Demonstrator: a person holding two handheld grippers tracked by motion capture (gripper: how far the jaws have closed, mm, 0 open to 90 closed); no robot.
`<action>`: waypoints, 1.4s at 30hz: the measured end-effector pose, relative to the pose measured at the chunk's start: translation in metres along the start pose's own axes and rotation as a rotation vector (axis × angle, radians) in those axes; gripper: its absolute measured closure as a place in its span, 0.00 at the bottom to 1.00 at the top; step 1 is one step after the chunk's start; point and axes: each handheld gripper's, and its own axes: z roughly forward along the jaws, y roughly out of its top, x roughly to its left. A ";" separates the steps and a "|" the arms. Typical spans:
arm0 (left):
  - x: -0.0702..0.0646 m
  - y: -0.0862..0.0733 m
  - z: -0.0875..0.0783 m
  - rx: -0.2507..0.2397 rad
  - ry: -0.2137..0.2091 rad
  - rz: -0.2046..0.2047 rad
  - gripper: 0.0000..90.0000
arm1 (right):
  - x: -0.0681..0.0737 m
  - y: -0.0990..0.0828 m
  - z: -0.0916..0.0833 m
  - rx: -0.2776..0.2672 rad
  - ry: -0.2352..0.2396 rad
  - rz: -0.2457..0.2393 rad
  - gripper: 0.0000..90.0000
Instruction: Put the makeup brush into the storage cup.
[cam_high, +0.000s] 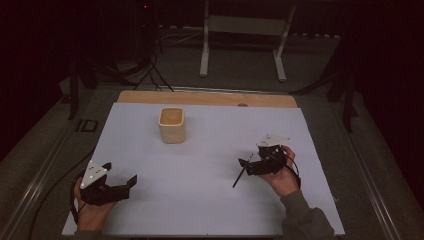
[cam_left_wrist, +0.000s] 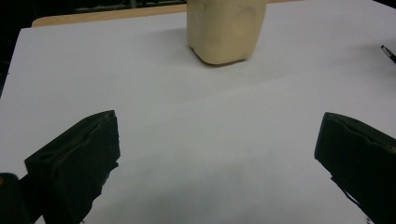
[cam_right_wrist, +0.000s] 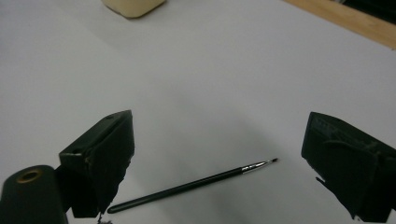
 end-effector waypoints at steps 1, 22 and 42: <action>0.000 0.000 0.000 0.000 0.000 0.000 0.01 | 0.000 0.002 0.002 0.014 -0.001 0.004 0.10; 0.000 0.000 0.000 0.003 -0.001 0.001 0.01 | 0.003 0.019 0.021 0.224 -0.016 0.002 0.10; 0.000 0.000 0.001 0.005 -0.001 0.004 0.01 | 0.004 0.025 0.029 0.384 -0.045 0.012 0.10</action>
